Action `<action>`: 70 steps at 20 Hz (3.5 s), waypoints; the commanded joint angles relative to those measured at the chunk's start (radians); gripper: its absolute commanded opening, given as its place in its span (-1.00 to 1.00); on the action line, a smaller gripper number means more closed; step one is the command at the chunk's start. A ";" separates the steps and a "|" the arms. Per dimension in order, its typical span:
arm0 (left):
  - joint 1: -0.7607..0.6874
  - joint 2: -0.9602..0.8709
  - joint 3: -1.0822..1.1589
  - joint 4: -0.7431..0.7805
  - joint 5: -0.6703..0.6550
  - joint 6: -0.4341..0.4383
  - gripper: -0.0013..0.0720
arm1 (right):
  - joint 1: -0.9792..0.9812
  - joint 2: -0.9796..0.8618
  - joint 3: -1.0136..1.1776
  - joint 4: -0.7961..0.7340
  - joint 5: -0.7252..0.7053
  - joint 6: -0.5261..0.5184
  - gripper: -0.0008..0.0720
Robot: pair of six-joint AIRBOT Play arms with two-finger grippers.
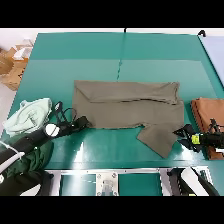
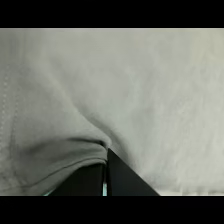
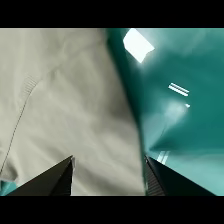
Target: Fold the shirts.
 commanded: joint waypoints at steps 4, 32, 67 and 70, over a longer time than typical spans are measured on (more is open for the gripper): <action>-0.005 -0.010 0.016 0.002 -0.014 0.052 -0.91 | 0.019 -0.034 -0.005 -0.064 0.041 0.045 0.43; -0.005 0.147 0.274 0.840 -0.813 -0.156 -0.91 | 0.072 0.129 0.113 -0.062 0.240 0.107 -0.92; 0.342 -0.660 1.526 0.738 -1.160 0.123 -0.91 | 0.131 -0.829 0.890 0.166 0.273 -0.468 0.92; 0.342 -0.660 1.526 0.636 -1.143 0.124 -0.91 | 0.140 -0.884 0.861 0.210 0.259 -0.516 0.92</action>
